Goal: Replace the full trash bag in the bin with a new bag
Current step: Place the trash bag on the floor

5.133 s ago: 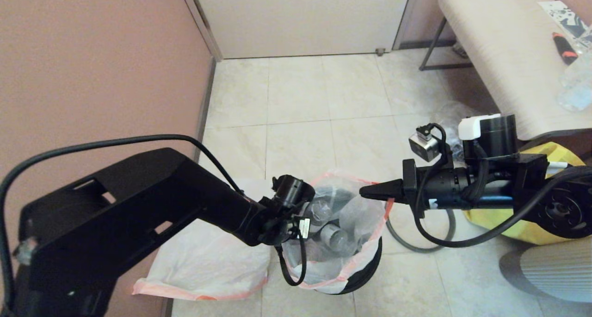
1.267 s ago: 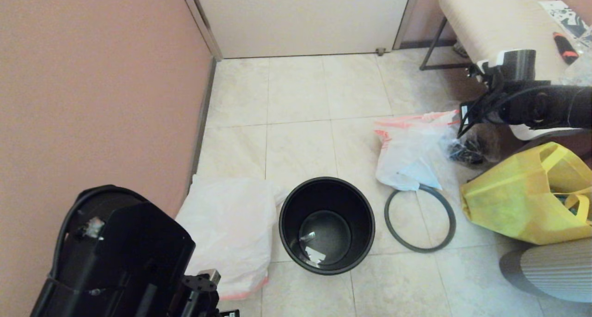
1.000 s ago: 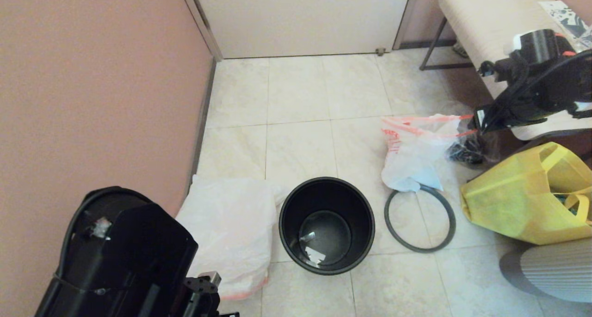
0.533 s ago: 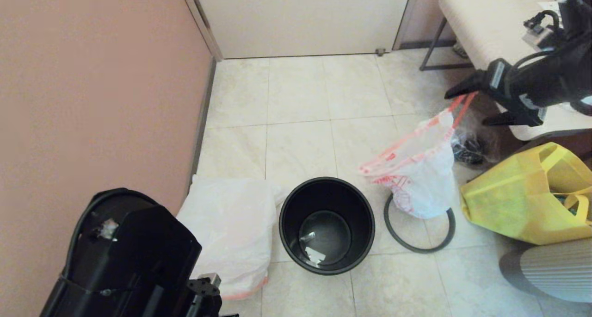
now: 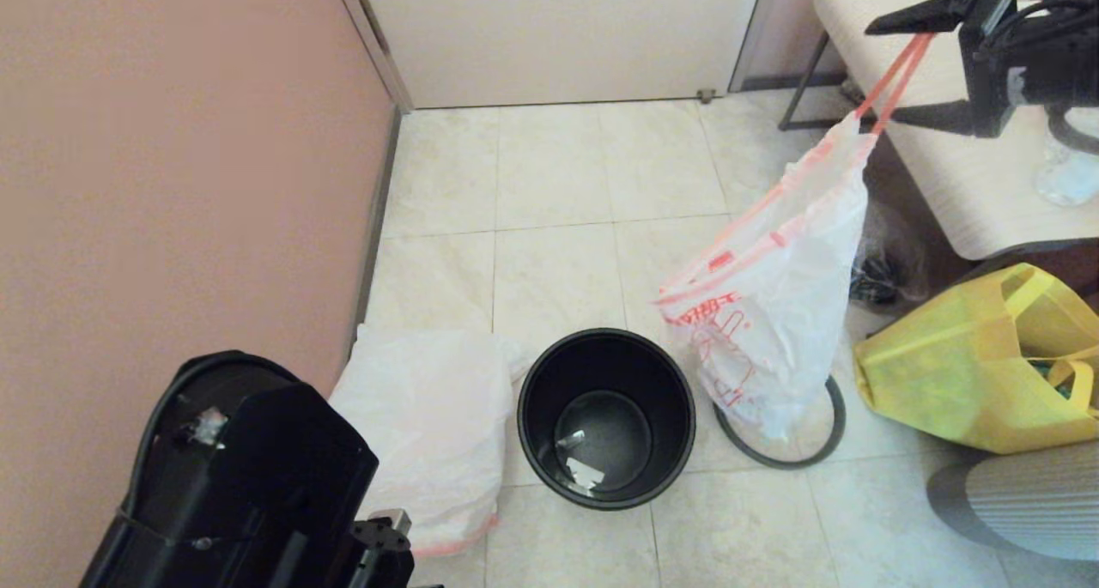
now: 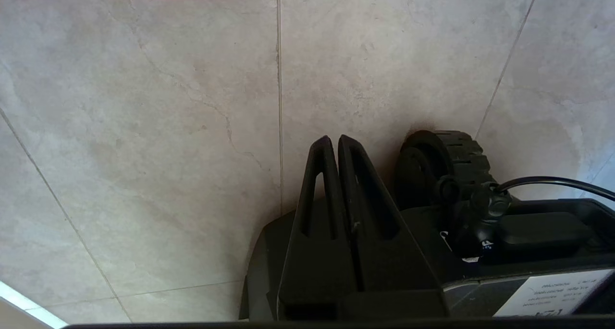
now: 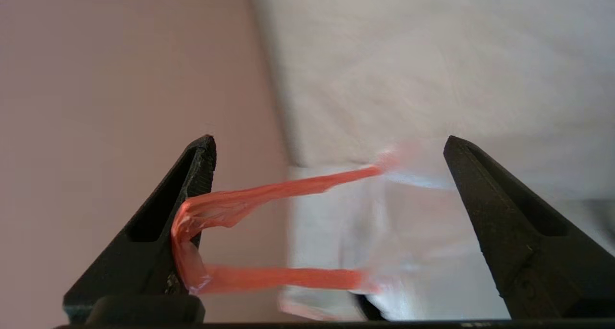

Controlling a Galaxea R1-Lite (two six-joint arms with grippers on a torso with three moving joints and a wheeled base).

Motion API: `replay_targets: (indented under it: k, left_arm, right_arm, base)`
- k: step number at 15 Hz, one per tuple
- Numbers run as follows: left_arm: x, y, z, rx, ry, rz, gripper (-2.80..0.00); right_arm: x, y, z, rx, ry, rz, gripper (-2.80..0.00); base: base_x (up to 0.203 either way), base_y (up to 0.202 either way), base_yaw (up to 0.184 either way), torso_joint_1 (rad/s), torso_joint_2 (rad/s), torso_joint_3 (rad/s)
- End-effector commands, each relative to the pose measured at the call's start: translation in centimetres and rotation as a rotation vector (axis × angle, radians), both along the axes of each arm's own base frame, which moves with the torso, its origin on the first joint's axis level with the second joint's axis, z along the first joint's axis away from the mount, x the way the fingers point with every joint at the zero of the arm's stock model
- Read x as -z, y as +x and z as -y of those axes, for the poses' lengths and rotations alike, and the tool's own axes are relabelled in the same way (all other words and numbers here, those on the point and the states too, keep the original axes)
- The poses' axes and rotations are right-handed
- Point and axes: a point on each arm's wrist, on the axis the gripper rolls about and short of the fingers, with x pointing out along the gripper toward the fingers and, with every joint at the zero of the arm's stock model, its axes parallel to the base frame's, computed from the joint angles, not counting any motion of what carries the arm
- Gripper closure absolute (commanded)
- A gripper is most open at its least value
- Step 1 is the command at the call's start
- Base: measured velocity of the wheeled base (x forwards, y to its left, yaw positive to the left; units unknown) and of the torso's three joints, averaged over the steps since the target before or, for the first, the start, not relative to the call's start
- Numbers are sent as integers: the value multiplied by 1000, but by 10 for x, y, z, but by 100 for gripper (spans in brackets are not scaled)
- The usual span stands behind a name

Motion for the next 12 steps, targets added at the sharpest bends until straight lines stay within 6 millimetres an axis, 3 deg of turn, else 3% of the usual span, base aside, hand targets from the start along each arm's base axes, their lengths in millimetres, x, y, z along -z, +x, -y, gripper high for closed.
replay_targets:
  k: [1,2,4,5,8,9,10,12]
  left_arm:
    - [-1,-8,-4,-2,13,-28,0]
    - [-1,-8,-4,-2,13,-28,0]
    - [-1,-8,-4,-2,13,-28,0]
    - [-1,-8,-4,-2,13,-28,0]
    - [-1,-8,-3,6,14,-28,0]
    - [-1,-8,-3,6,14,-28,0]
    - [-1,-8,-3,6,14,-28,0]
    - [0,-9,-3,6,16,-31,0]
  right_arm:
    - [-7,3,12,-63,63,55,-280]
    - [-9,6,20,-100,119,69,-280]
    - [19,37,29,-125,167,-9,-280]
    - [23,41,35,-121,200,-30,-280]
    - [-8,30,38,-243,252,153,-280]
    - [4,44,40,-259,250,155,-280]
    - [33,69,45,-246,258,69,-280]
    - [75,91,60,-163,267,-96,-280]
  base:
    - [0,0,0,0,0,0]
    - [0,0,0,0,0,0]
    - [0,0,0,0,0,0]
    - [0,0,0,0,0,0]
    - [0,0,0,0,0,0]
    - [0,0,0,0,0,0]
    - [0,0,0,0,0,0]
    - [0,0,0,0,0,0]
